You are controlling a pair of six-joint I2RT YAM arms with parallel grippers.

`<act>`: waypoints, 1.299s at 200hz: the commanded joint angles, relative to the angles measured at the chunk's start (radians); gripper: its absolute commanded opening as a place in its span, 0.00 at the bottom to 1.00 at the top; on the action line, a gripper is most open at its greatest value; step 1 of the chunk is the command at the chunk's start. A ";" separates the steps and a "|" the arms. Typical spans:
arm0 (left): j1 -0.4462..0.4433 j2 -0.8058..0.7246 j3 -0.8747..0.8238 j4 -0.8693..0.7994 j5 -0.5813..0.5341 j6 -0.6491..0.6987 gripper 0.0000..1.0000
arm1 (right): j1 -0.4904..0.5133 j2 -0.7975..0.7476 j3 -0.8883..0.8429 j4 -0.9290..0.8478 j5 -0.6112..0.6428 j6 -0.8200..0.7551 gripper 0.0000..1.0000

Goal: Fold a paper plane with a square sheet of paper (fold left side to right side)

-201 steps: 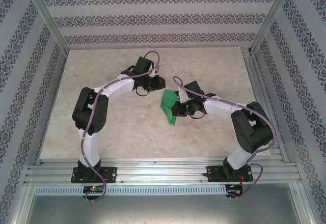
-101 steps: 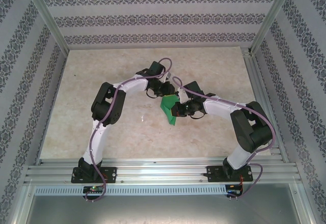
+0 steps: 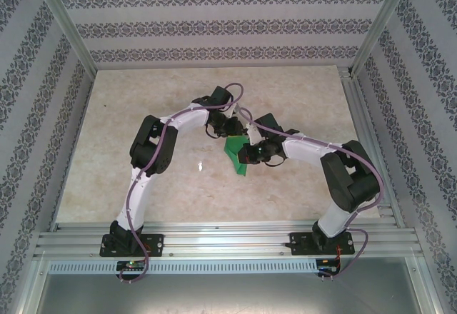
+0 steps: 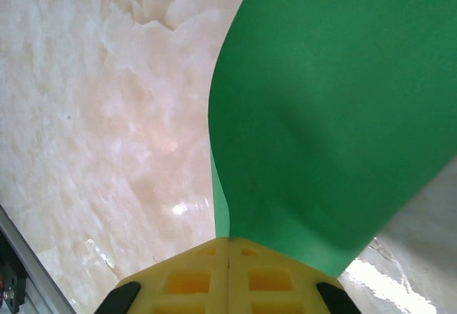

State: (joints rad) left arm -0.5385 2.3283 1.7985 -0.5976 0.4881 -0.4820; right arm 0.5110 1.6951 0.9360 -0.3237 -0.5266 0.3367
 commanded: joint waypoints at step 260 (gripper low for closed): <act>-0.026 0.044 0.144 -0.149 0.099 0.102 0.28 | 0.024 0.029 0.055 -0.025 -0.022 -0.036 0.01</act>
State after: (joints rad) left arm -0.5472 2.3322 1.9003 -0.6567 0.6186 -0.4332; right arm 0.5220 1.7290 0.9718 -0.3607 -0.5484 0.3187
